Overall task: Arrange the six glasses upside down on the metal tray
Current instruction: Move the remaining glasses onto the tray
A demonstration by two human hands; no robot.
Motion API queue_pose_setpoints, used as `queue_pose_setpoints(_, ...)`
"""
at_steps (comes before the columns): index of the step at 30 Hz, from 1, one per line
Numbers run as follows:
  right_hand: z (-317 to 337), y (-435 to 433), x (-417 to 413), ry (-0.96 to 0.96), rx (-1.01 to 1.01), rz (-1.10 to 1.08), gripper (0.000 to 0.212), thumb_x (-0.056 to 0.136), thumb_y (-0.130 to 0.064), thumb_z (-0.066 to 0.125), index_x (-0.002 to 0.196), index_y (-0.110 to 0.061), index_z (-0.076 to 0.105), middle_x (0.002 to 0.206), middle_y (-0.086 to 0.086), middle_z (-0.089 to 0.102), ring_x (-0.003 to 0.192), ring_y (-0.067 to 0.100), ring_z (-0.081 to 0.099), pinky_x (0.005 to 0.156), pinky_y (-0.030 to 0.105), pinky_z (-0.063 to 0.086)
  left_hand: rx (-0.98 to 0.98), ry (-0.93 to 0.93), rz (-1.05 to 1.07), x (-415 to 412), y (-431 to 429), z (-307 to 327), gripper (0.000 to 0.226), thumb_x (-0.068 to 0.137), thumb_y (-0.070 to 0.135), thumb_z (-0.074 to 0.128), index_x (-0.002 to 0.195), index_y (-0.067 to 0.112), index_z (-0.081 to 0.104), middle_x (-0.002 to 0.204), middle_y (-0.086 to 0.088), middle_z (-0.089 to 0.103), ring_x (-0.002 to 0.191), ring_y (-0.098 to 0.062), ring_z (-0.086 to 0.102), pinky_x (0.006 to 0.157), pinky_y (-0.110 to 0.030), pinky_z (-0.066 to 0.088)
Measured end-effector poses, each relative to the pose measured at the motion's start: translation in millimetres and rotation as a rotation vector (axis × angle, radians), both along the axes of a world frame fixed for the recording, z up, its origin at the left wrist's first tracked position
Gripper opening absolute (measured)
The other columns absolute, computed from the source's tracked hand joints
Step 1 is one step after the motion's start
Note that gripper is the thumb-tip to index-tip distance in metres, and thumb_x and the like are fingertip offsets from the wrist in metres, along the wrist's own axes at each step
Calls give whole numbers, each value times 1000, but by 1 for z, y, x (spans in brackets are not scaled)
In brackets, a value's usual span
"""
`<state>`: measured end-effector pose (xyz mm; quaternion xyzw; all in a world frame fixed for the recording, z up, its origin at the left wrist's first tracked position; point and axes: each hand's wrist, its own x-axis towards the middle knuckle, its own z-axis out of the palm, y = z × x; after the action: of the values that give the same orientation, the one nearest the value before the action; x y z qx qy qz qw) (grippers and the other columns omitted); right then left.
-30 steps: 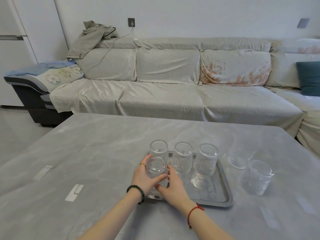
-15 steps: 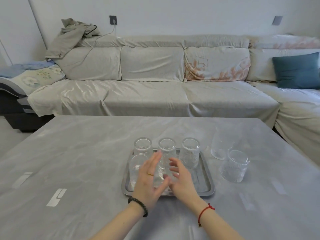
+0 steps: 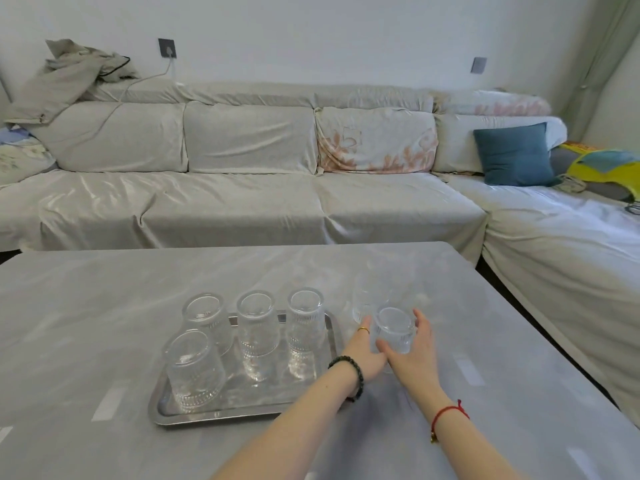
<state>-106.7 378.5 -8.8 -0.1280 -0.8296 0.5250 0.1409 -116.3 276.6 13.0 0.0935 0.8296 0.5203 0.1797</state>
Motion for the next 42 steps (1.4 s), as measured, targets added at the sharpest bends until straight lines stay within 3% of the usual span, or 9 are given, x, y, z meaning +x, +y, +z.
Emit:
queue_pose_setpoints(4, -4, 10, -18, -97, -85, 51, 83, 63, -8, 78, 133, -11, 33, 130, 12, 51, 119, 28, 48, 89, 26, 36, -3, -80, 47, -15, 13, -3, 68, 81, 0, 40, 140, 15, 11, 76, 14, 37, 88, -16, 46, 80, -24, 37)
queue_pose_setpoints(11, 4, -11, -4, 43, -143, 9, 59, 59, -12, 81, 106, -25, 49, 103, -3, 59, 99, 19, 56, 80, 34, 47, 185, -30, 148, 8, -4, 0, 73, 79, 3, 41, 142, 27, 11, 102, 20, 46, 100, 0, 46, 95, -17, 40)
queue_pose_setpoints(13, 6, -31, 3, 78, -142, 54, 65, 59, -15, 82, 113, -24, 47, 111, -3, 57, 105, 18, 53, 88, 35, 45, 280, 41, 244, 24, -21, 2, 71, 81, 0, 40, 141, 27, 14, 124, 21, 36, 111, 7, 34, 85, 3, 33)
queue_pose_setpoints(15, 3, -56, 6, 55, -116, 138, 74, 57, -22, 83, 120, -26, 44, 120, -5, 55, 112, 17, 51, 97, 40, 45, 336, 100, 354, 36, -46, -2, 69, 82, -2, 42, 140, 24, 17, 119, 27, 31, 106, 16, 33, 72, 11, 29)
queue_pose_setpoints(21, -5, -127, 18, 25, -117, 291, 73, 54, -18, 84, 116, -29, 47, 113, -15, 56, 111, 11, 50, 96, 31, 42, 314, 84, 470, 55, -124, -19, 72, 75, 0, 49, 139, 19, 21, 139, 9, 32, 130, -5, 29, 111, -35, 33)
queue_pose_setpoints(25, -7, -151, 26, 13, -110, 348, 67, 56, -16, 83, 108, -33, 45, 97, -21, 52, 99, 5, 48, 88, 22, 36, 248, 61, 480, 60, -150, -25, 71, 80, -5, 45, 141, 16, 16, 139, 5, 34, 121, -1, 30, 98, -13, 28)
queue_pose_setpoints(30, -9, -164, 25, 13, -63, 383, 74, 55, -20, 85, 119, -23, 48, 107, -10, 58, 102, 8, 50, 90, 23, 39, 203, 56, 497, 64, -162, -32, 76, 78, 4, 48, 142, 23, 12, 149, 5, 27, 135, -8, 26, 113, -30, 26)
queue_pose_setpoints(37, -19, -173, 19, -2, -37, 393, 84, 55, -34, 83, 127, -21, 42, 127, -1, 55, 120, 16, 48, 104, 39, 40, 152, 117, 469, 67, -173, -34, 69, 84, 5, 48, 142, 19, 14, 147, 5, 29, 136, -12, 26, 106, -24, 25)
queue_pose_setpoints(42, -19, -174, 15, -12, 0, 493, 88, 59, -27, 82, 132, -18, 34, 132, -1, 48, 124, 15, 42, 105, 31, 35, 161, 262, 485, 89, -197, -32, 46, 87, 5, 48, 127, 27, 41, 126, 7, 57, 103, 0, 56, 85, -11, 43)
